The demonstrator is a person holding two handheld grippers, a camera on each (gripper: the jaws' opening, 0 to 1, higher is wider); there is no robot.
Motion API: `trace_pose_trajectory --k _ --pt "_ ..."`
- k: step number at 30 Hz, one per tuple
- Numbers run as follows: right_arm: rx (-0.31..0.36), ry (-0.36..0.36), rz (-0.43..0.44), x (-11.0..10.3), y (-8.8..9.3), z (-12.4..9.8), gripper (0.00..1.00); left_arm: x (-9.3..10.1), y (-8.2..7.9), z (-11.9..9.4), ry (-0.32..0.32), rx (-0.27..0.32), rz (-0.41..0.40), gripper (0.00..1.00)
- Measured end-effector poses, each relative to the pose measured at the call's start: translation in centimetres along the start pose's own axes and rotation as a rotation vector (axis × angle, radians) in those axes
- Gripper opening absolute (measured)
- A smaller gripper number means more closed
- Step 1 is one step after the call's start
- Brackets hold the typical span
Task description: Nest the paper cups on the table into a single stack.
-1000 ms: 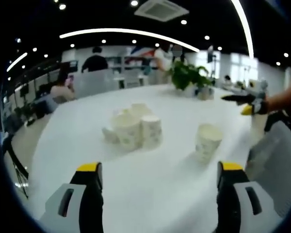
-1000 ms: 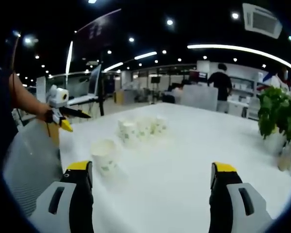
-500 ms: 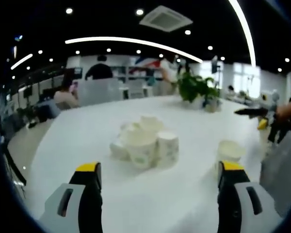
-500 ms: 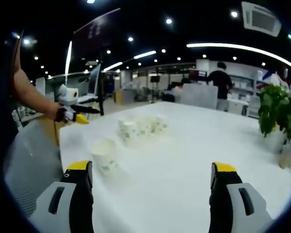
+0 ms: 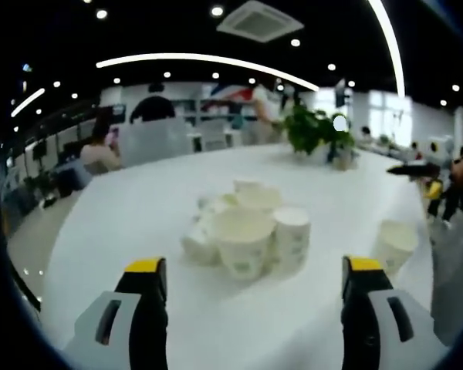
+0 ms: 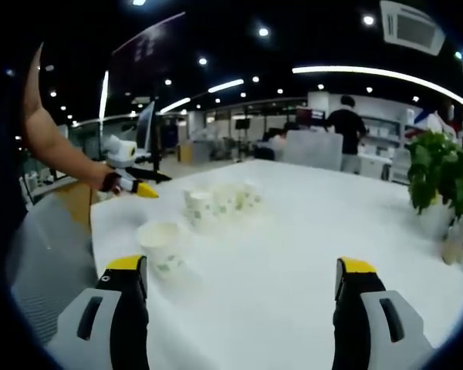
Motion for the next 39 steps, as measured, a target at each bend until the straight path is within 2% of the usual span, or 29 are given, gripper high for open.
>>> trace_pose_trajectory --k 6,13,19,25,34,39 --pt "-0.007 0.0 0.003 0.2 0.2 0.0 1.0 -0.6 -0.4 1.4 0.002 0.006 0.038 0.87" --pt "-0.016 0.019 0.01 0.8 0.4 -0.3 1.0 -1.1 0.2 3.3 0.0 -0.012 0.095 0.77" --pt "-0.027 0.018 0.014 0.8 0.7 -0.5 1.0 -1.1 0.3 4.6 0.024 -0.022 0.116 0.71" --pt "-0.036 0.02 0.02 0.9 1.1 -0.6 0.99 -0.9 0.1 5.5 0.053 -0.042 0.18 0.6" --pt "-0.045 0.025 0.021 1.0 1.3 -0.9 0.99 -0.9 0.1 6.2 0.065 -0.062 0.185 0.53" --pt "-0.051 0.03 0.022 1.2 1.4 -1.1 0.99 -0.9 0.1 6.4 0.068 -0.065 0.17 0.46"
Point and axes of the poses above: the point that each gripper's makers call its tool centre point, and the gripper's own axes: z roughly forward along the fingers, x roughly to its right, y roughly out of its underside, the point moved 5 cm from there along -z, roughly backward along the fingers, and after that the axes turned 1 degree about x, right-handed, at the moved point
